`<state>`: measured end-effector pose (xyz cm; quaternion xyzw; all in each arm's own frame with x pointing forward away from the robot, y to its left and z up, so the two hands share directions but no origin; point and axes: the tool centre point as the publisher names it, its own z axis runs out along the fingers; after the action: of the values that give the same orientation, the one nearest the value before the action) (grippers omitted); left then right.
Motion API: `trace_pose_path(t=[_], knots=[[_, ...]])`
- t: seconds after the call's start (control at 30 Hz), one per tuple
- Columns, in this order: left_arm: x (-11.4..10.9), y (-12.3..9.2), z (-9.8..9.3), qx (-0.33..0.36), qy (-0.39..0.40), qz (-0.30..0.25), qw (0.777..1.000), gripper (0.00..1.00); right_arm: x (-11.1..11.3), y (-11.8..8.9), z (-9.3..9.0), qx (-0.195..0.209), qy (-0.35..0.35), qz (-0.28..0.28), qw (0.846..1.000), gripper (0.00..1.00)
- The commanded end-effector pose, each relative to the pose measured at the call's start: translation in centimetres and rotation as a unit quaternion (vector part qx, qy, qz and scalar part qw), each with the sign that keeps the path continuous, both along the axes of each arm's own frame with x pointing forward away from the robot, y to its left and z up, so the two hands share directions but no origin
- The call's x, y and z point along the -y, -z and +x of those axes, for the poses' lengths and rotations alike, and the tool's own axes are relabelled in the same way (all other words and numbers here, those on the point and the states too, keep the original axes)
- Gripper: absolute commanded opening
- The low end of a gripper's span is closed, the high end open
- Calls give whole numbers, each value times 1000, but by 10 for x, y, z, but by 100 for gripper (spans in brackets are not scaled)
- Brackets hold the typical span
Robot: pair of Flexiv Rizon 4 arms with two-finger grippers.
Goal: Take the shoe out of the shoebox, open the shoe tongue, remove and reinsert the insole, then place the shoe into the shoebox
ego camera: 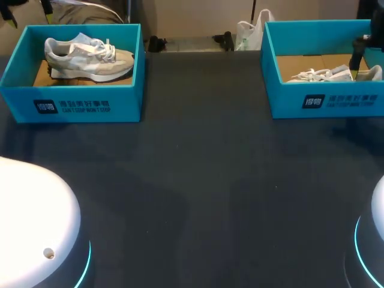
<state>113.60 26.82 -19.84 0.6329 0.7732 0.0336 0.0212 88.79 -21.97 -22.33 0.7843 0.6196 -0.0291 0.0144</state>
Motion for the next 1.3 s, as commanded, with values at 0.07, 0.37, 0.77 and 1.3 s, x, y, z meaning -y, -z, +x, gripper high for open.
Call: trace_pose_path(t=[0.07, 0.37, 0.77, 1.3], knots=[[1, 0, 17, -18, -2, 3, 1000, 100, 0, 0, -1, 1, 1, -1, 1000, 100], [0, 11, 33, -18, 18, -13, 1000, 100, 0, 0, -1, 1, 1, -1, 1000, 100], [-4, 44, 59, -26, 42, 8, 999, 100, 0, 0, -1, 1, 1, -1, 1000, 100], [-12, 93, 70, -54, 53, 24, 997, 100, 0, 0, -1, 1, 1, -1, 1000, 100]])
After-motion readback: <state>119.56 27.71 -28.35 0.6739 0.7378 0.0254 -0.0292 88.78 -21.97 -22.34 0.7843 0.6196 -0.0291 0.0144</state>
